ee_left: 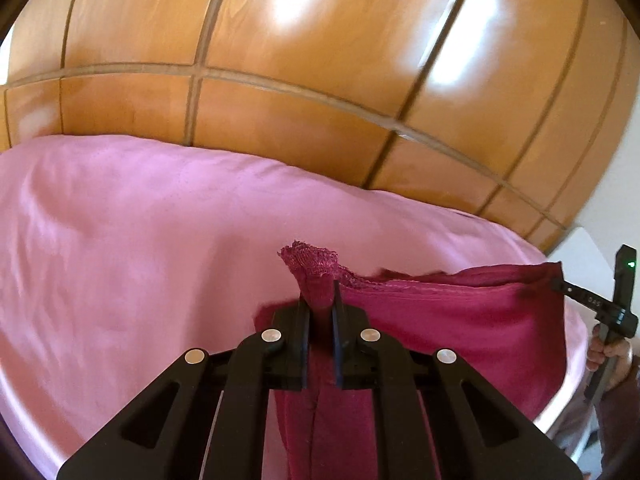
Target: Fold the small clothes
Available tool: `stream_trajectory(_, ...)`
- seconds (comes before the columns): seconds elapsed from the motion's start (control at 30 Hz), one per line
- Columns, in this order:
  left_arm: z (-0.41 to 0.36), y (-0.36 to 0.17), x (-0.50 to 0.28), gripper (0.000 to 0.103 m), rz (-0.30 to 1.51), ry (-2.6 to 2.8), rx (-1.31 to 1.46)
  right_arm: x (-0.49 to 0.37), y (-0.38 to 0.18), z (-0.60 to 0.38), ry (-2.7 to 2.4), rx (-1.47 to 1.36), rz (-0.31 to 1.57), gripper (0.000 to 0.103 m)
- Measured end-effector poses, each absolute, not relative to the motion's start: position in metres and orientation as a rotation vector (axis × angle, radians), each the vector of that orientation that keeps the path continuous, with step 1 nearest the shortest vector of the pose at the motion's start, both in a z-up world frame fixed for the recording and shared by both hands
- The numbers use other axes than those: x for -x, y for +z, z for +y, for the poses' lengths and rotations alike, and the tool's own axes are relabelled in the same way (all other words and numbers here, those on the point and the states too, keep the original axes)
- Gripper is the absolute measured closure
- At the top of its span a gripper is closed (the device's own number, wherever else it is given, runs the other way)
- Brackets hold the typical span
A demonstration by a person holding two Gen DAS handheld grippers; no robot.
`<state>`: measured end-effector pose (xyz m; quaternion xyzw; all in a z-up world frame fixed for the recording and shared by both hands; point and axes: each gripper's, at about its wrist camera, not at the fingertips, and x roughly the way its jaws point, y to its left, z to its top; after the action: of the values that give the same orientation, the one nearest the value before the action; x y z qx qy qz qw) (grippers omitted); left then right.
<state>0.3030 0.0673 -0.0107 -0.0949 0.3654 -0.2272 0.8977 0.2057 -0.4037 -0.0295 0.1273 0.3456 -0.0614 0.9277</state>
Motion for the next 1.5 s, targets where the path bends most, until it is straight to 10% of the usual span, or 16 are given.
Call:
stream_trajectory(0.3,0.042,-0.082,-0.37,0.095,0.971,-0.312,0.111,-0.263,-0.112,-0.409,-0.223,-0.26,0.903,0.096)
stream_trajectory(0.43,0.052,-0.082,-0.365,0.088,0.974,-0.283,0.137,-0.249,-0.101,-0.412,-0.201,-0.248,0.893,0.073)
stream_trajectory(0.97,0.055,-0.05,-0.213,0.088,0.811,-0.45,0.059,-0.06,-0.105,-0.416,0.049,-0.505,0.897,0.064)
stream_trajectory(1.03,0.048,-0.063,-0.208,0.087,0.839,-0.436,0.016,-0.062,-0.116,-0.407,0.053,-0.506,0.92,0.068)
stream_trajectory(1.1,0.046,-0.077,-0.21,0.087,0.881,-0.417,-0.009,-0.064,-0.121,-0.397,0.01,-0.442,0.964,0.094)
stream_trajectory(1.33,0.071,-0.072,-0.201,0.087,0.868,-0.387,0.056,-0.071,-0.131,-0.396,-0.051,-0.405,0.986,0.091)
stream_trajectory(1.43,0.103,-0.062,-0.194,0.05,0.856,-0.409,0.174,-0.069,-0.124,-0.392,-0.102,-0.374,0.977,0.063)
stream_trajectory(1.5,0.128,-0.058,-0.183,0.045,0.834,-0.429,0.255,-0.063,-0.114,-0.391,-0.135,-0.343,0.943,0.06)
